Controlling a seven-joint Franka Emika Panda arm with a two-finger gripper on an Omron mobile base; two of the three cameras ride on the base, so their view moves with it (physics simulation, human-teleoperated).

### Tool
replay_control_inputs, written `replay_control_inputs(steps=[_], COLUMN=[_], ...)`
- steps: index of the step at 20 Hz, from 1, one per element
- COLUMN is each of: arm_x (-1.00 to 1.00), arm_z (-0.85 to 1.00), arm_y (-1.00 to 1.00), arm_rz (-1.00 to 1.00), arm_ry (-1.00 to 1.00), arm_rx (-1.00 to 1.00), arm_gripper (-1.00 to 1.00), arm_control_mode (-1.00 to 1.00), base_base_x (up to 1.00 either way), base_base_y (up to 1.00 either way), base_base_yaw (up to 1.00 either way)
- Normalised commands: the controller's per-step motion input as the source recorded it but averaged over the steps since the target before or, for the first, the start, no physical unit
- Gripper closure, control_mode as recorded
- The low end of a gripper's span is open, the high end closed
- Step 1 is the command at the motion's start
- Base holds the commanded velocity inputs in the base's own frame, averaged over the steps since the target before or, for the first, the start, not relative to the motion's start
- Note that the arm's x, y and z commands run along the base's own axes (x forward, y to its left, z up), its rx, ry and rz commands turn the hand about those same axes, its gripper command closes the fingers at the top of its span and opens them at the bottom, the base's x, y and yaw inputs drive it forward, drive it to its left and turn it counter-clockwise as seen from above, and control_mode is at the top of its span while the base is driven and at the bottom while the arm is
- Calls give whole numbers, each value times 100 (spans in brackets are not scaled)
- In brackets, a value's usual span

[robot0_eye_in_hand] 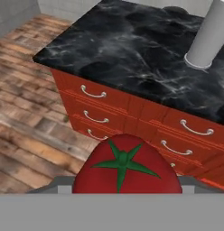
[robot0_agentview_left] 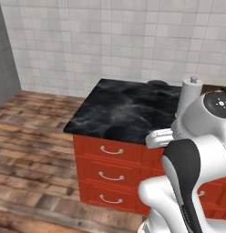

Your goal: Gather the bell pepper and tomato from the fridge and place them on a tray on the dining counter. Then gather the chicken drumsticks from the fridge and place them on the other tray.

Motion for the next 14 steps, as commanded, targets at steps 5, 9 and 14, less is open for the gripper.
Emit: replay_control_inputs(steps=[5, 9, 14], arm_x=[0, 0, 0], arm_z=[0, 0, 0], arm_y=[0, 0, 0], arm_rz=[0, 0, 0], arm_ry=[0, 0, 0], arm_rx=[0, 0, 0], arm_gripper=[100, 100, 100], arm_control_mode=[100, 100, 100], base_base_x=[40, 40, 42], base_base_y=[100, 100, 100], base_base_yaw=[-24, -25, -25])
